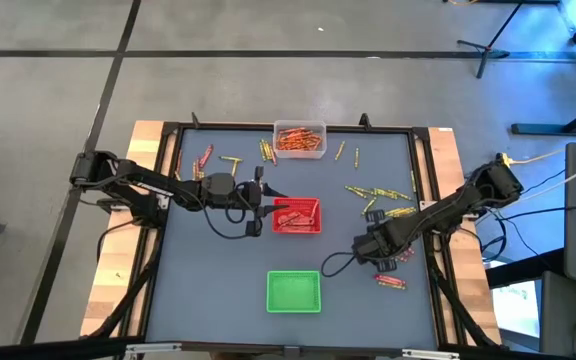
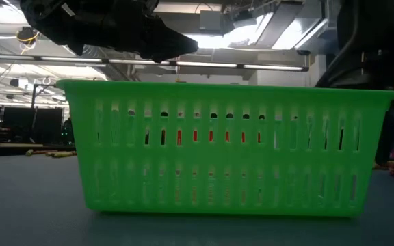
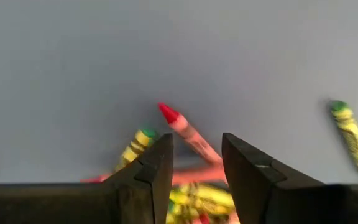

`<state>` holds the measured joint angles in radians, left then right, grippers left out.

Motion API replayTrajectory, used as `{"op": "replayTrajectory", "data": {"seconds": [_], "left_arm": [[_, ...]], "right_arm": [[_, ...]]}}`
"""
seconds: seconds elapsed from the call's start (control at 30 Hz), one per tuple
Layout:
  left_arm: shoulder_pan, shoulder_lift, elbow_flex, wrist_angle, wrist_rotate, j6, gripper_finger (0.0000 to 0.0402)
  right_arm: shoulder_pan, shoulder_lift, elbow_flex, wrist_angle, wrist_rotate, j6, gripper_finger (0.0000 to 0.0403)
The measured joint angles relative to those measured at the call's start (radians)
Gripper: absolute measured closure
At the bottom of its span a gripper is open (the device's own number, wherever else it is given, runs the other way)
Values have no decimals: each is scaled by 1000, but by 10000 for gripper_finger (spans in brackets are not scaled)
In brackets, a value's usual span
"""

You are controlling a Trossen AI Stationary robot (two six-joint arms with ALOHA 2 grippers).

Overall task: Sort crayons
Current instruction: Put the red crayon into the red bin

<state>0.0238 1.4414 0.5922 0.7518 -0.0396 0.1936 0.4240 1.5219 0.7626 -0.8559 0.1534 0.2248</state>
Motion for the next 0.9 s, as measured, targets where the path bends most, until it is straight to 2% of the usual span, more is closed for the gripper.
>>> {"op": "replayTrajectory", "data": {"seconds": [0.3,0.57,0.73,0.9], "left_arm": [[0,0,0,-1,0,-1,302],[0,0,0,0,0,0,302],[0,0,0,0,0,0,302],[0,0,0,0,0,0,302]], "right_arm": [[-6,-5,-50,75,-1,-24,271],[-107,-4,-52,96,-126,-30,347],[-157,-3,-52,103,-158,-63,390],[-163,1,-27,79,-143,-104,389]]}}
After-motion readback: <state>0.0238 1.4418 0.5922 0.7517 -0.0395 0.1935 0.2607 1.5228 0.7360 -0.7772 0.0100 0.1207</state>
